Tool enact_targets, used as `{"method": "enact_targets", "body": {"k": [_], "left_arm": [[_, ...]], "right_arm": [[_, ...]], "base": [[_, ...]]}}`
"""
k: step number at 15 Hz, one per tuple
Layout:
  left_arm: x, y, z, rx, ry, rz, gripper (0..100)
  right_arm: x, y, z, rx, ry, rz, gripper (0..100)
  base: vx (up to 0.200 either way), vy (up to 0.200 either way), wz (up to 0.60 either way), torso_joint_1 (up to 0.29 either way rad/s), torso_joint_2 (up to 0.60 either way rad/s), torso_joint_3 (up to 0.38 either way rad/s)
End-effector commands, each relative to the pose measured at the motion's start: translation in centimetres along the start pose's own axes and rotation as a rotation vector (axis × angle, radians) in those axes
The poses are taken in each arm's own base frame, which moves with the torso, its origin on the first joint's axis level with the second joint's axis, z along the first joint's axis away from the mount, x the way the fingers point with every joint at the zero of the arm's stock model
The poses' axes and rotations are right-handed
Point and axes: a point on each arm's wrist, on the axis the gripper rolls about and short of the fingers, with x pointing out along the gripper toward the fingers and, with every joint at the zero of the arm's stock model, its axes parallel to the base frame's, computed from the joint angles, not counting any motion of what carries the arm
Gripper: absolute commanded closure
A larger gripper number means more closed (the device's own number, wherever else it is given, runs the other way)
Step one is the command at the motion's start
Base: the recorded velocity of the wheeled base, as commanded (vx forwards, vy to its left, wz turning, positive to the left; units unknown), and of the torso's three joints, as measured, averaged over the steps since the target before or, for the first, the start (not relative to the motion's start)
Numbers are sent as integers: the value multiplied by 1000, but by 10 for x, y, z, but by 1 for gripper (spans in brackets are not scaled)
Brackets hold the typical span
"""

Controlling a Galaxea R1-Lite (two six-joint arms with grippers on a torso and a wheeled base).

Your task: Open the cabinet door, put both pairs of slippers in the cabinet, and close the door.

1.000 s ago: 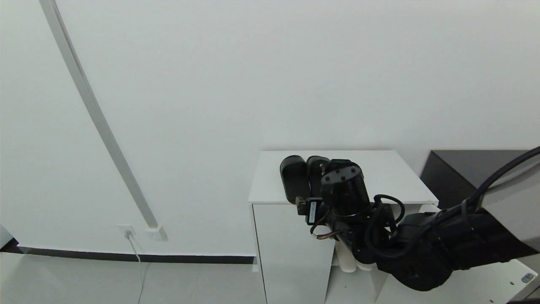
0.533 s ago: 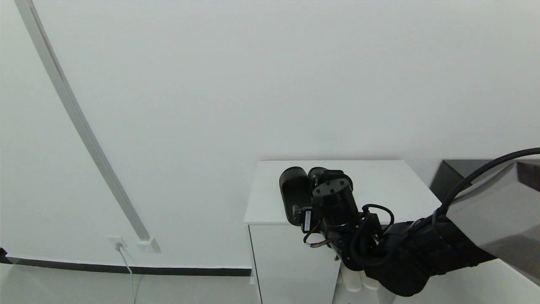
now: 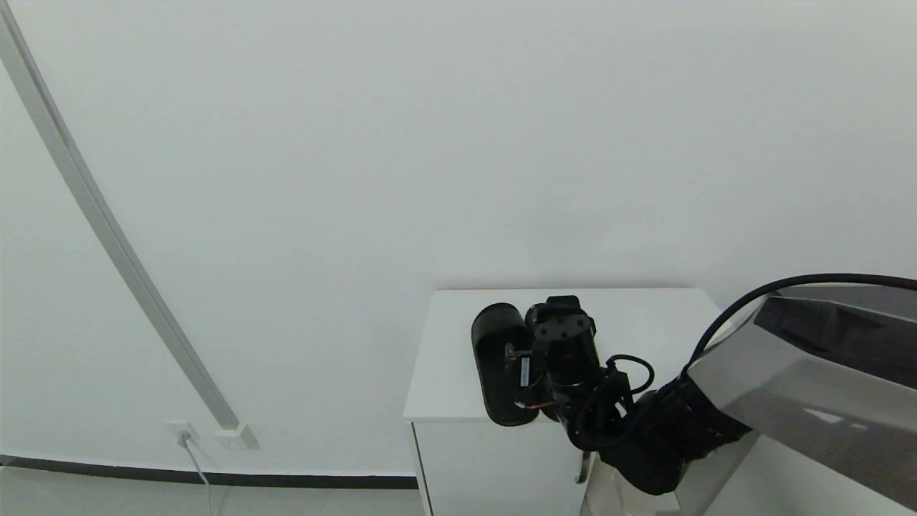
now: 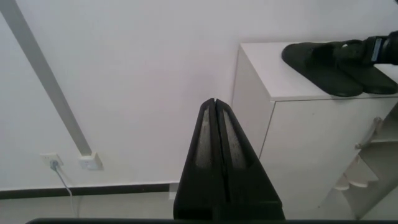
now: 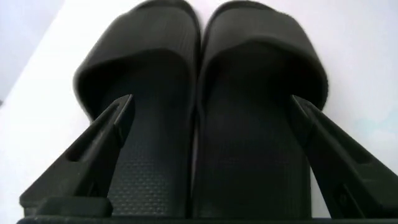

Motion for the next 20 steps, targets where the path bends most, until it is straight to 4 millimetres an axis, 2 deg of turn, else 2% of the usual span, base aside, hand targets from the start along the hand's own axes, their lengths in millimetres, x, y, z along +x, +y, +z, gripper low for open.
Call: {"method": "enact_targets", "body": {"k": [1, 3, 9, 11, 15, 16, 20], "left_arm": [[0, 0, 0, 0, 2, 1, 100], [0, 0, 0, 0, 2, 1, 100], [0, 0, 0, 0, 2, 1, 100], [0, 0, 0, 0, 2, 1, 100], [0, 0, 0, 0, 2, 1, 100], [0, 0, 0, 0, 2, 1, 100], [0, 0, 0, 0, 2, 1, 100]], "right_arm": [[10, -1, -13, -15, 24, -11, 0], [16, 1, -16, -14, 23, -13, 0], [61, -1, -15, -16, -30, -50, 0], [70, -2, -17, -24, -32, -57, 0], [71, -3, -18, -21, -34, -59, 0], [71, -4, -18, -21, -34, -61, 100], [65, -5, -12, -20, -39, -60, 100]], "base": [[0, 0, 0, 0, 0, 0], [0, 0, 0, 0, 0, 0], [0, 0, 0, 0, 0, 0], [0, 0, 0, 0, 0, 0], [0, 0, 0, 0, 0, 0], [0, 0, 0, 0, 0, 0], [0, 0, 0, 0, 0, 0]]}}
